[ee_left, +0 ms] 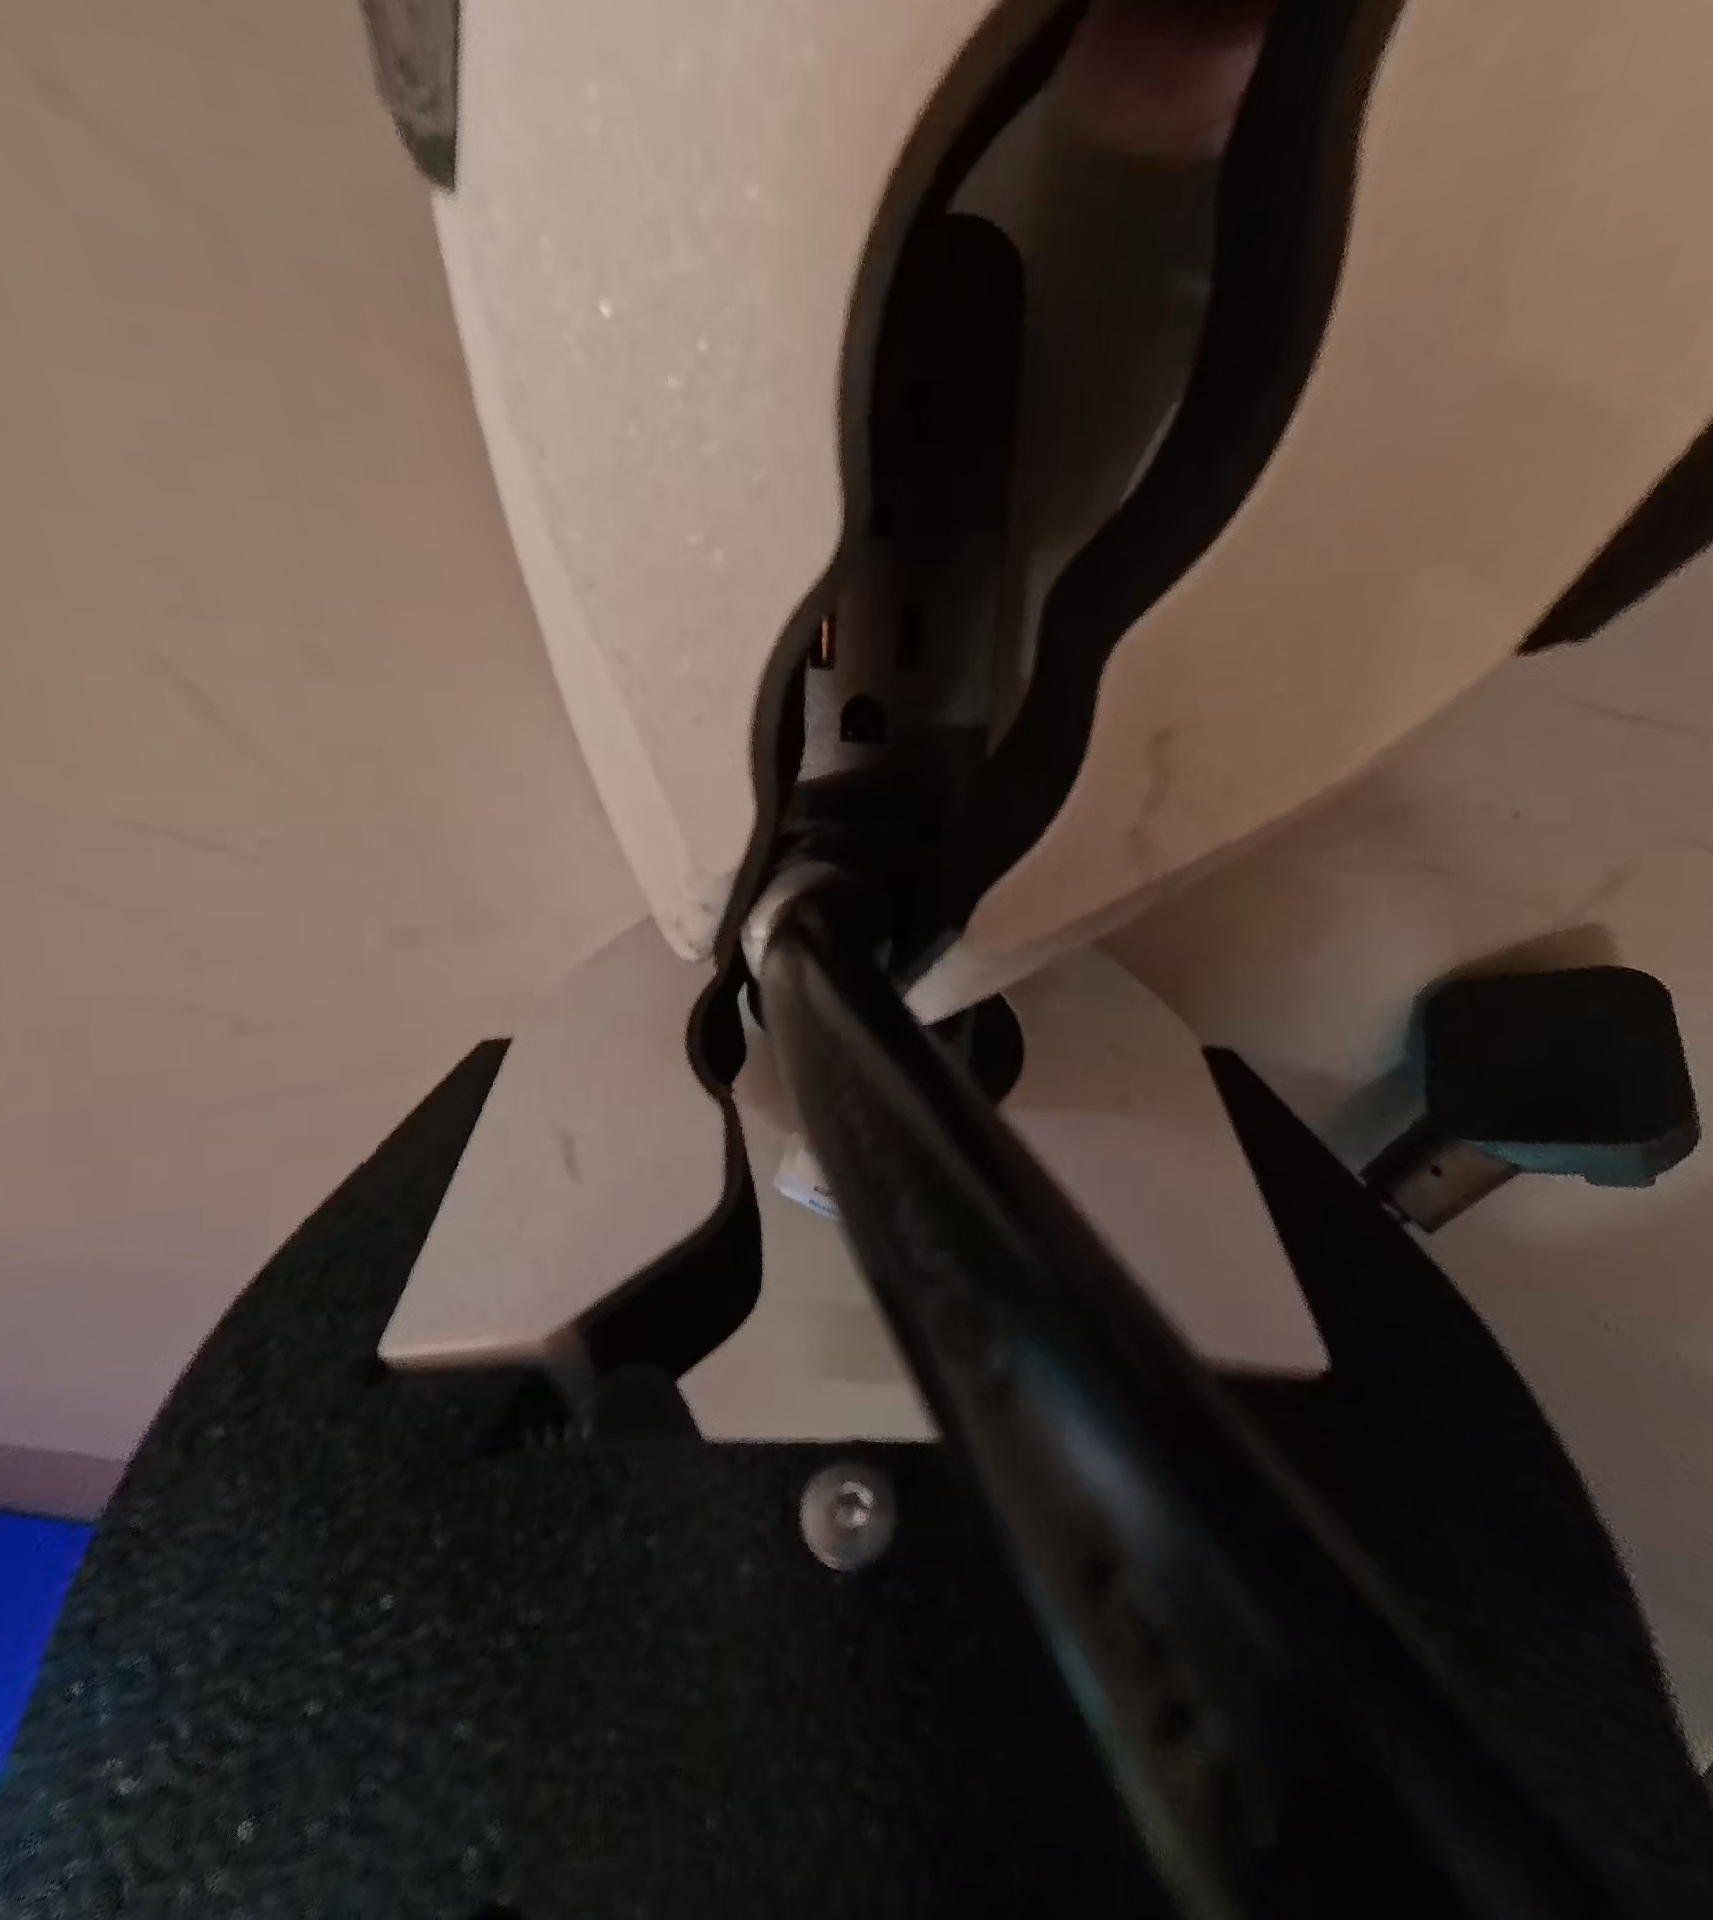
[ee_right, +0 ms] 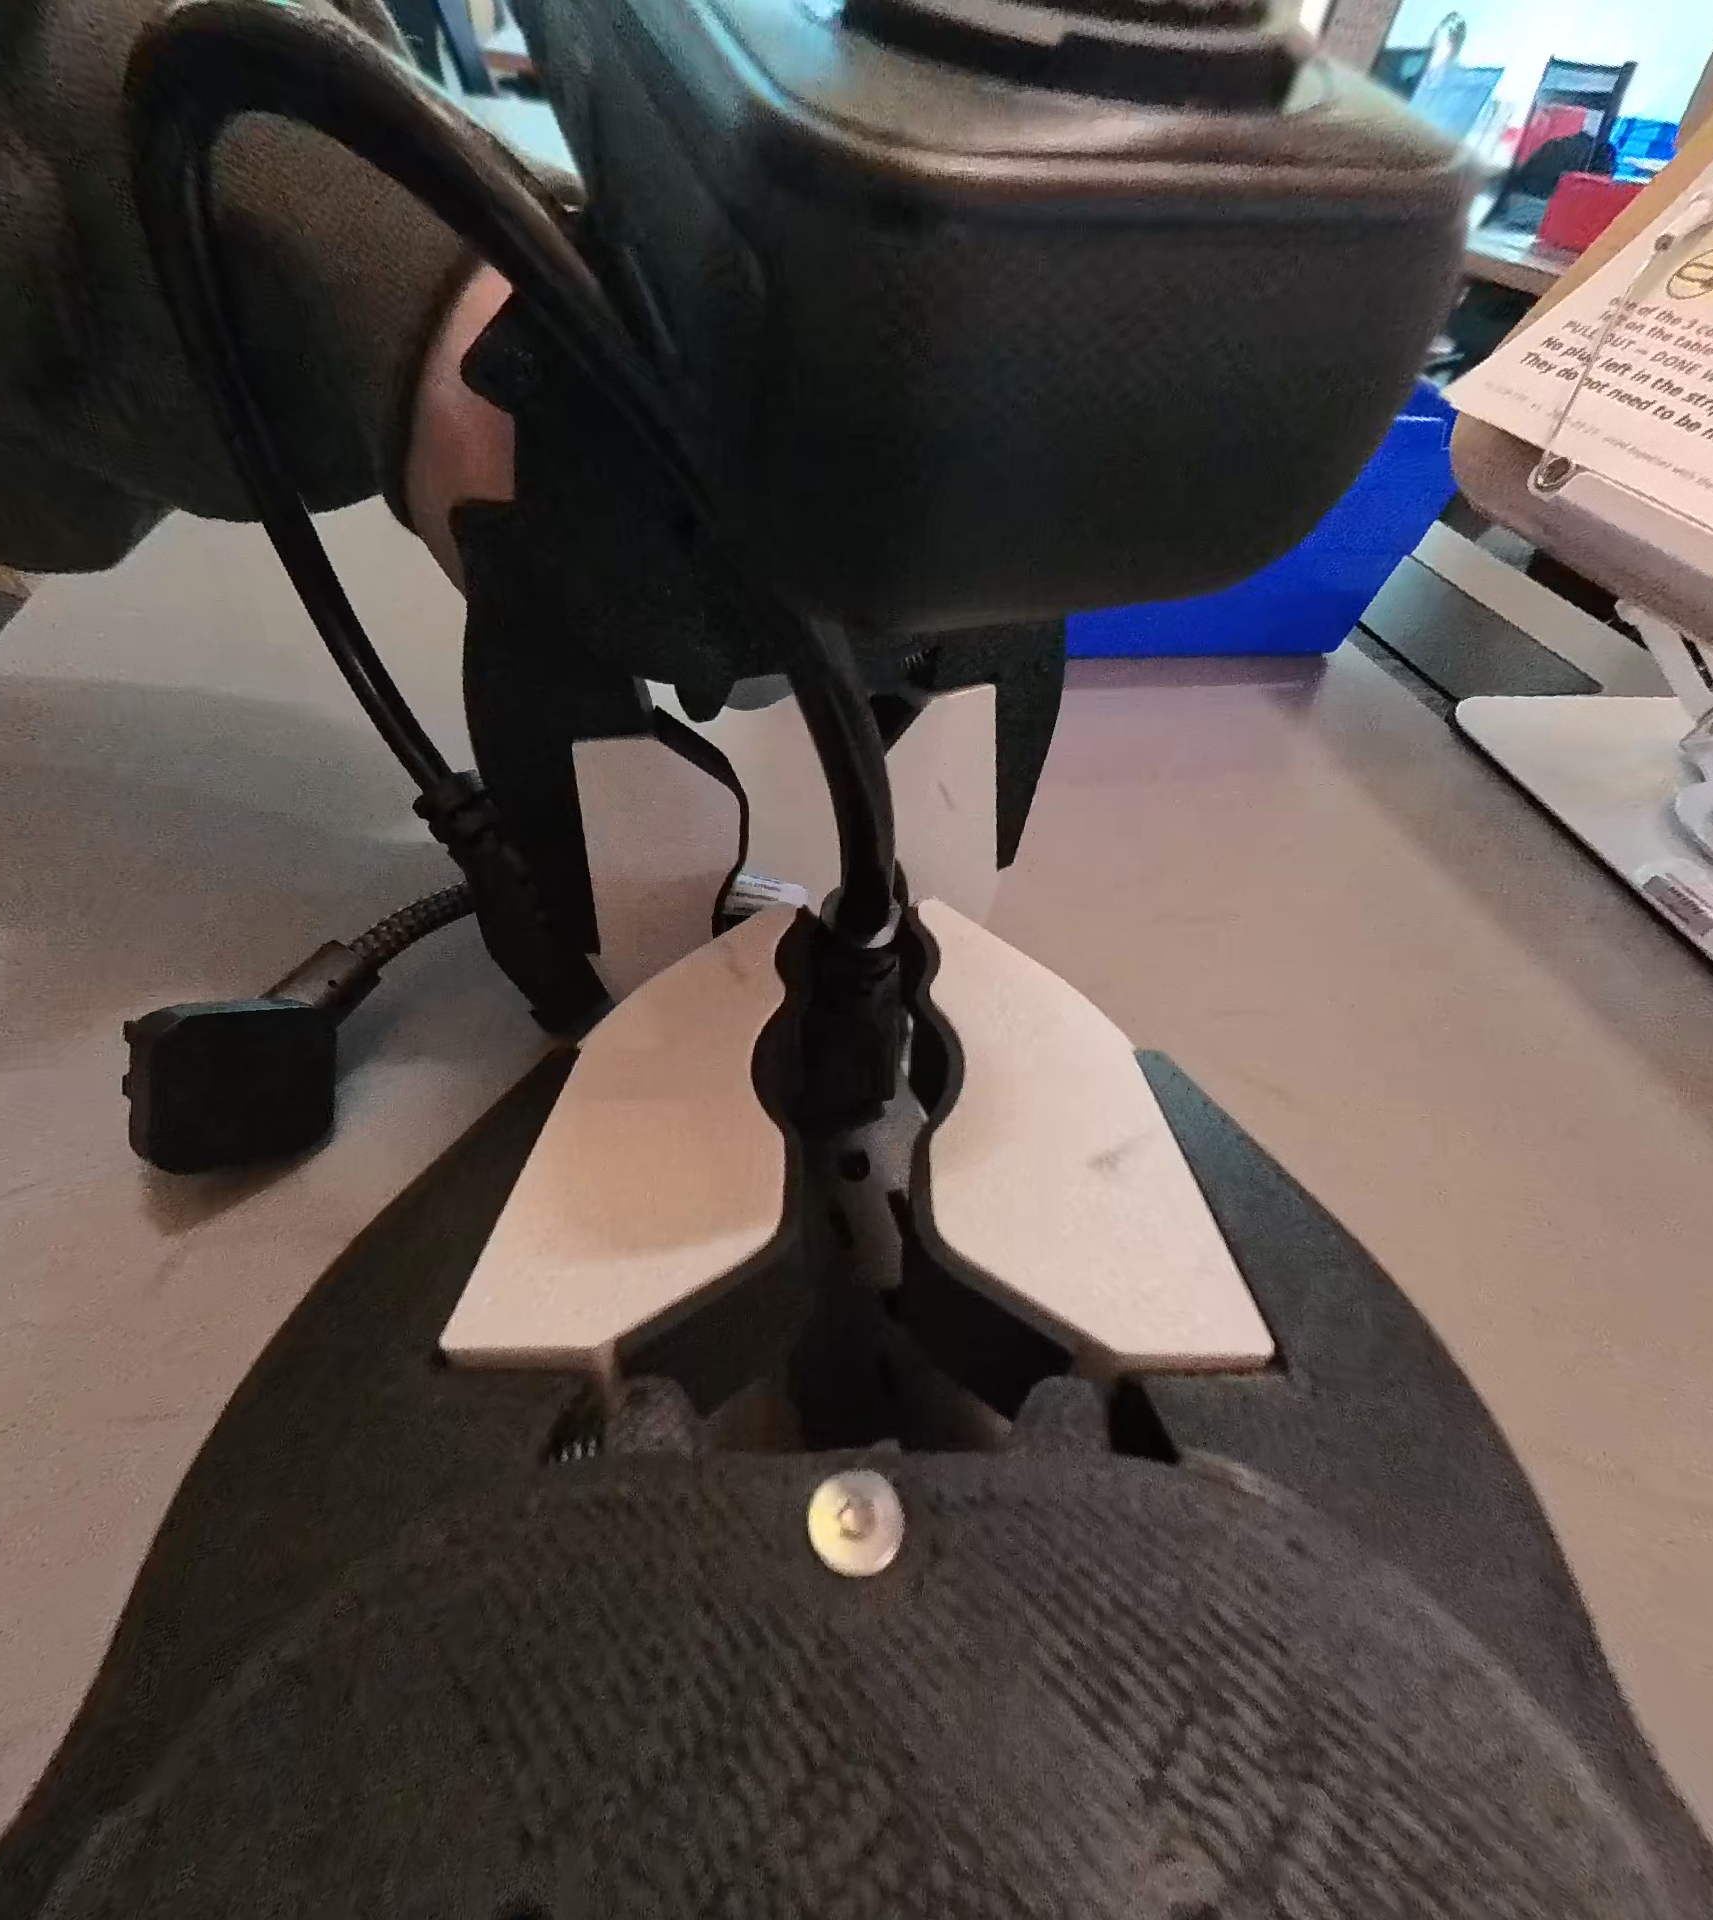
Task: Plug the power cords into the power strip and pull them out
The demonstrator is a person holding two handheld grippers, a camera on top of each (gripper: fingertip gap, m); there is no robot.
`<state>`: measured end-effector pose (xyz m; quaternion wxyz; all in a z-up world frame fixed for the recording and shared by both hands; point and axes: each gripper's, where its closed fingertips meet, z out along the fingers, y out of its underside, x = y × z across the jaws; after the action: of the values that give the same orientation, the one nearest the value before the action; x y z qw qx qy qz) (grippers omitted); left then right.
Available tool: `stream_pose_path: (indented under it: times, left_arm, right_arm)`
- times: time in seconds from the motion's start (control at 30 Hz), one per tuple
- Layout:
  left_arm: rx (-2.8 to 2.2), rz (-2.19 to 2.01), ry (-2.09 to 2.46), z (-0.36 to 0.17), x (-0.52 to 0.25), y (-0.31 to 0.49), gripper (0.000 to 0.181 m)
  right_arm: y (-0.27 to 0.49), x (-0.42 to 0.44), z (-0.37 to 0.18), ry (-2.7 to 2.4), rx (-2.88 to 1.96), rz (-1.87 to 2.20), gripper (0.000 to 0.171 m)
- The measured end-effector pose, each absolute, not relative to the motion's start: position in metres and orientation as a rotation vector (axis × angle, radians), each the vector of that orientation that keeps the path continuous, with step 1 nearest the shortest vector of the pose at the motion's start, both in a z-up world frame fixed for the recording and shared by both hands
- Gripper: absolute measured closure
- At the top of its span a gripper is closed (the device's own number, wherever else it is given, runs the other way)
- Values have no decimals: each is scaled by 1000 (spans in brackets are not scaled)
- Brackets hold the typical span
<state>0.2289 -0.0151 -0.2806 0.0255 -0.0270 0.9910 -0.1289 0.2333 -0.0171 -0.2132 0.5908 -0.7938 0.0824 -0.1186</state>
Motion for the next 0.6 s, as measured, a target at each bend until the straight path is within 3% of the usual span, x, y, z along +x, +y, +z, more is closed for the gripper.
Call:
stream_pose_path:
  times: [0.6]
  left_arm:
    - [-98, -396, 3037, -283, 230, -15, 141]
  right_arm:
    - [-13, 232, -211, 267, -1859, -162, 157]
